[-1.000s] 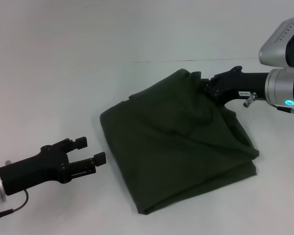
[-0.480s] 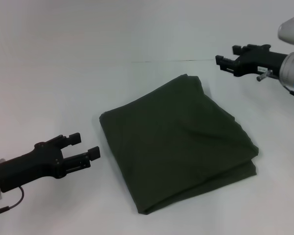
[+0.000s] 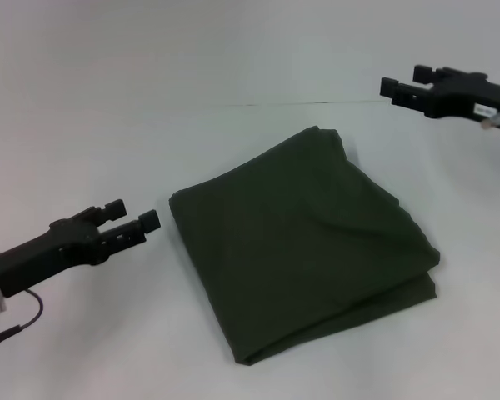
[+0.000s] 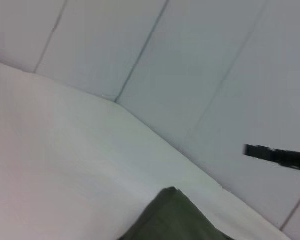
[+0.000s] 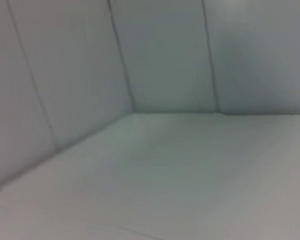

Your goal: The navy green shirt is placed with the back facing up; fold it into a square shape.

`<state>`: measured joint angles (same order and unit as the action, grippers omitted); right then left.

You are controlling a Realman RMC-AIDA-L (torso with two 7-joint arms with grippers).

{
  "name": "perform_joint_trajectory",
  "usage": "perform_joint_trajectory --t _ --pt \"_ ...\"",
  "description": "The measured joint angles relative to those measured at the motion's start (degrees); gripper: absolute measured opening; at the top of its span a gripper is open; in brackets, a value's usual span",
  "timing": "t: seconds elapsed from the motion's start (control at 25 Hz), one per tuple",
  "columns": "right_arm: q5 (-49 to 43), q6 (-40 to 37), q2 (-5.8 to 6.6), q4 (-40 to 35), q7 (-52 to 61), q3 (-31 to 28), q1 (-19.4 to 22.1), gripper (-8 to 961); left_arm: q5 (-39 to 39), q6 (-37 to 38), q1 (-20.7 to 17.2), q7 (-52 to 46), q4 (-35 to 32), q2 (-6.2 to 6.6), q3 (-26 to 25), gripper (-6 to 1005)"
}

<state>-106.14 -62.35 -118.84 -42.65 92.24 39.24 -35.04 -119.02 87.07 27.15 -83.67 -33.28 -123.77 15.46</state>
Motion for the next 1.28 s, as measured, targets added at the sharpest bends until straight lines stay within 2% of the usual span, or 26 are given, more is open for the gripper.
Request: perform_joint_trajectory --t 0.24,0.48,0.76,1.0,1.16,1.28 --pt "4.7 -10.6 0.14 -0.6 0.0 -1.8 5.6 827 0.1 -6.4 1.5 -5.8 2.2 0.24 0.3 905" --pt "5.4 -19.9 1.88 -2.5 3.2 -4.6 8.4 886 -0.6 -9.0 2.9 -12.5 2.5 0.35 0.9 906" --pt "4.6 -25.3 4.83 -4.5 3.7 -4.5 8.2 931 -1.0 -15.0 5.3 -17.7 5.4 0.33 2.7 907" --pt "-0.9 -31.2 6.9 -5.7 1.5 -3.2 6.2 937 -1.0 -18.0 6.3 -19.0 6.8 0.03 2.8 905" --pt "-4.1 -33.7 7.19 -6.0 -1.0 -2.2 5.4 937 -1.0 -19.7 6.8 -19.7 7.8 0.02 2.9 905" --pt "-5.2 -34.0 6.63 -6.3 -2.4 -2.0 5.3 937 -1.0 -21.2 7.3 -20.9 8.9 0.01 3.3 906"
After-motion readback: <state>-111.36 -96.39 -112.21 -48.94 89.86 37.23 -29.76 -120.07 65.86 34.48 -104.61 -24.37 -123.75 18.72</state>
